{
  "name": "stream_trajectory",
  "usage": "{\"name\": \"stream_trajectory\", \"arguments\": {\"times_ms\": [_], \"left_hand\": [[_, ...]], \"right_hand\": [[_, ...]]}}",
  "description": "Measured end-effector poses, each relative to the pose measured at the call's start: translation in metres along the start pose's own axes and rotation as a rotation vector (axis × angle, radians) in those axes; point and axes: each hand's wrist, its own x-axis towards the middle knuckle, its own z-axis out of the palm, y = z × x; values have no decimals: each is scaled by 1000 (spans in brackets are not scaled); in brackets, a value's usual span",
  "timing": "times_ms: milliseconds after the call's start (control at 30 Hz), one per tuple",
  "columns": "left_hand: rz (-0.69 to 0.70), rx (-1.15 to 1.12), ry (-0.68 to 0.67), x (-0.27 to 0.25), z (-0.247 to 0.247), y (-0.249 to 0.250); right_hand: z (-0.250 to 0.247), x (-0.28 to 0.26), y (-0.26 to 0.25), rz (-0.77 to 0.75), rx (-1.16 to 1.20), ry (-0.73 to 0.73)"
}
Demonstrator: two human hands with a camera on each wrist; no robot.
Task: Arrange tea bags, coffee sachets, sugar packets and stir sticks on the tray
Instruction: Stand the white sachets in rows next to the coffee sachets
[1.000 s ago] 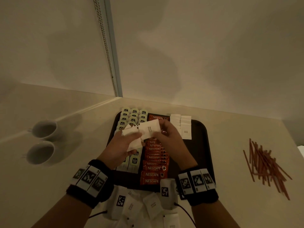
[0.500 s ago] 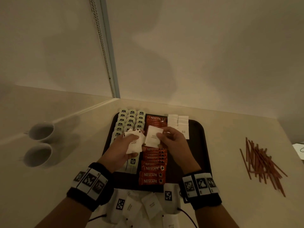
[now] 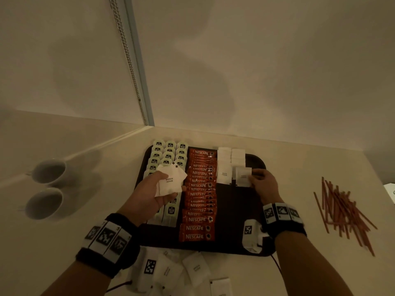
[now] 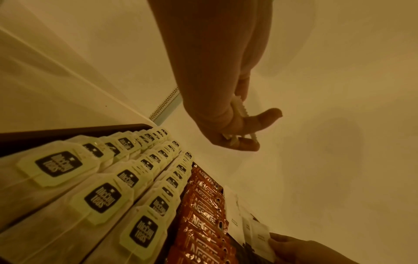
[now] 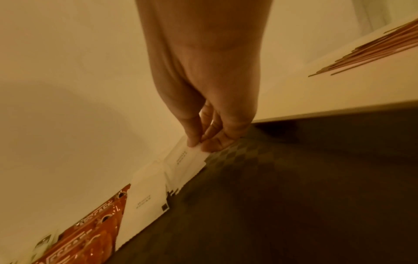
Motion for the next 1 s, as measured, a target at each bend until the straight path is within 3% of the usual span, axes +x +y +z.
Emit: {"name": "stream_trajectory", "arguments": {"times_ms": [300, 500, 567, 633, 733, 867, 1000], "left_hand": [[14, 22, -11, -1, -2, 3], [57, 66, 13, 1, -3, 4], [75, 84, -8, 2, -3, 5], [88, 102, -12, 1, 0, 5], [104, 148, -20, 1, 6, 5], [118, 167, 5, 3, 8, 5], [135, 216, -55, 1, 4, 8]], "right_hand": [[19, 2, -1, -96, -235, 50], [22, -18, -23, -205, -173, 81], [27, -42, -47, -305, -56, -33], [34, -74, -72, -410, 73, -246], [49, -113, -94, -462, 110, -501], [62, -132, -100, -465, 189, -524], [57, -132, -104, -386, 272, -555]]}}
